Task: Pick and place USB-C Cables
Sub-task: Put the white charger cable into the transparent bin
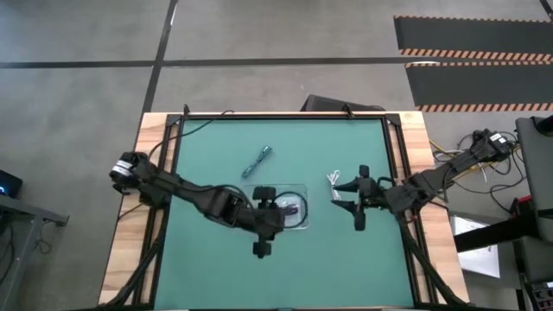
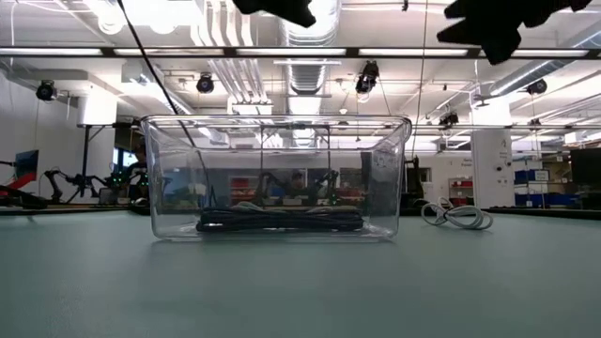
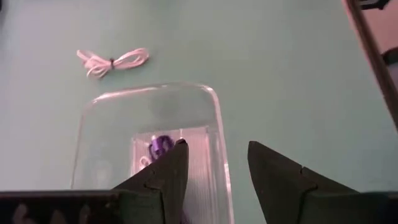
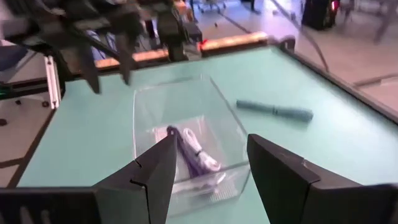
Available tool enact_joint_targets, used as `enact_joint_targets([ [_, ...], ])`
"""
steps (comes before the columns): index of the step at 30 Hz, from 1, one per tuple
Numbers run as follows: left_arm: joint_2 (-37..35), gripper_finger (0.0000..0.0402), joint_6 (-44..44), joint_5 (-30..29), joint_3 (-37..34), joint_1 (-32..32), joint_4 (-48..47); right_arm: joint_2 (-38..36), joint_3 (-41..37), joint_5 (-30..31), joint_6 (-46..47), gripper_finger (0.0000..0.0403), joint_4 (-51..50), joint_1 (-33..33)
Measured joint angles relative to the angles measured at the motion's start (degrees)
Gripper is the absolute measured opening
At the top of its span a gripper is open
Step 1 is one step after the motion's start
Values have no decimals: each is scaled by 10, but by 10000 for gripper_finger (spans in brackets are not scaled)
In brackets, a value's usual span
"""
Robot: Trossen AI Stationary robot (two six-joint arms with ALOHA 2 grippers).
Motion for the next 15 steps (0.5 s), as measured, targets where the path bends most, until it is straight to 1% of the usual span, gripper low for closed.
enact_joint_targets([
  [5, 0, 151, 19, -7, -1, -27, 7, 43, 0, 2, 63, 187, -2, -1],
  [9, 0, 151, 38, -34, -4, -47, 21, 65, 0, 2, 104, 187, -1, -13],
  [15, 0, 151, 47, -36, -27, -57, 52, 80, 0, 1, 135, 187, -2, -43],
])
